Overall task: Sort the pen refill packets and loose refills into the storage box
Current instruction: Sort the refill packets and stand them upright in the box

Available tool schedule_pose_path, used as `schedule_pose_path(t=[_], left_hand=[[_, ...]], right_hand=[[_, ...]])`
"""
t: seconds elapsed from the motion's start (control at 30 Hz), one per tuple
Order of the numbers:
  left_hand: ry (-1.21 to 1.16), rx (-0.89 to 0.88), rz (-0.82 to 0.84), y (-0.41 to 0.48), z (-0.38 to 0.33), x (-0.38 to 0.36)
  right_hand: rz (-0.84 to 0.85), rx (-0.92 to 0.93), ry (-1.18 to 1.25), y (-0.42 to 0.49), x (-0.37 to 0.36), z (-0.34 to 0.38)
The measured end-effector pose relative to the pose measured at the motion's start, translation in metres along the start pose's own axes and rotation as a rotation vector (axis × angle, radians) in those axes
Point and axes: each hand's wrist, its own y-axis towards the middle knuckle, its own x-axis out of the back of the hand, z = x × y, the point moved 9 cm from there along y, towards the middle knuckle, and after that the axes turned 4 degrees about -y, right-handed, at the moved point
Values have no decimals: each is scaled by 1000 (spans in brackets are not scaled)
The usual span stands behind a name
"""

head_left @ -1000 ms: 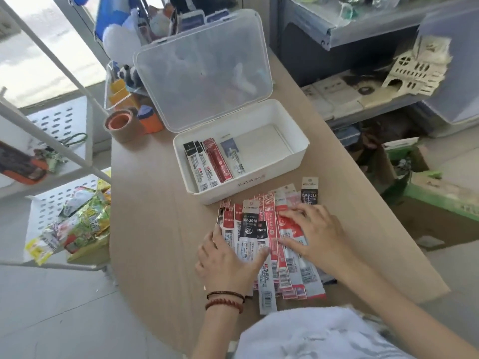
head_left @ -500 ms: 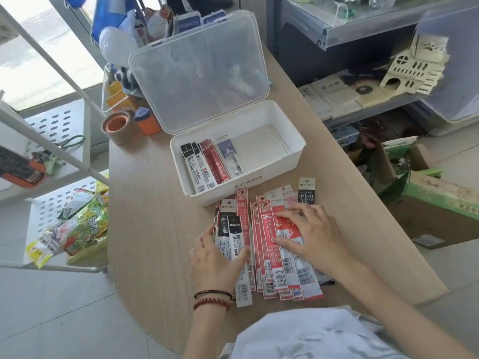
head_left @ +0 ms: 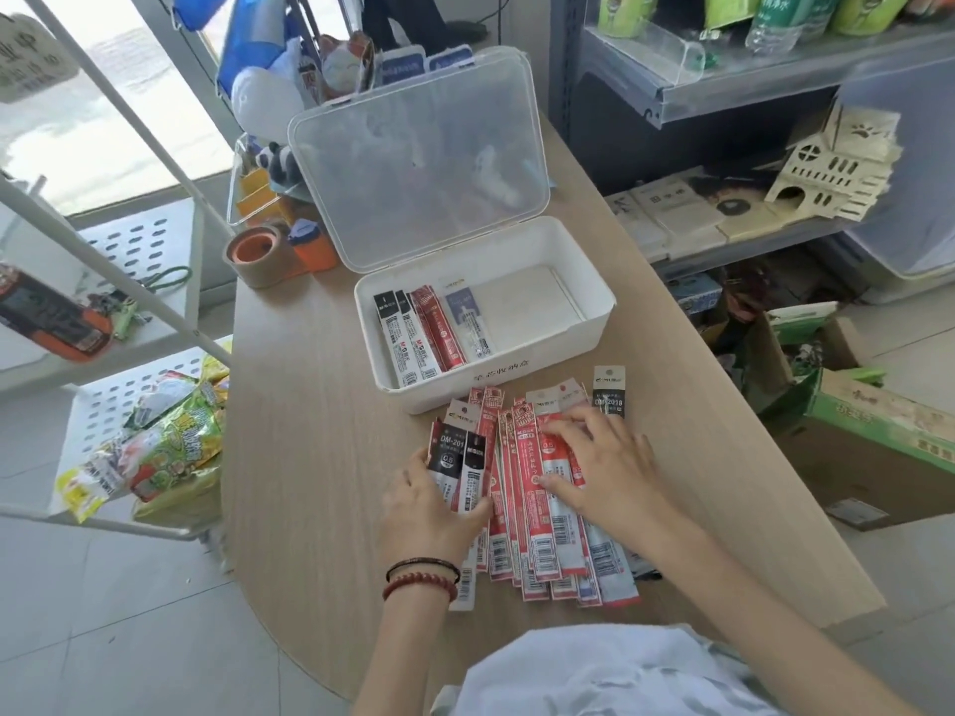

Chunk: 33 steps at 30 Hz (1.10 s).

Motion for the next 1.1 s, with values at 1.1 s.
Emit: schedule_pose_path(t=[1.1], left_hand=[[-783, 103, 145, -18, 27, 18]], right_hand=[[179, 110, 472, 9, -10, 79]])
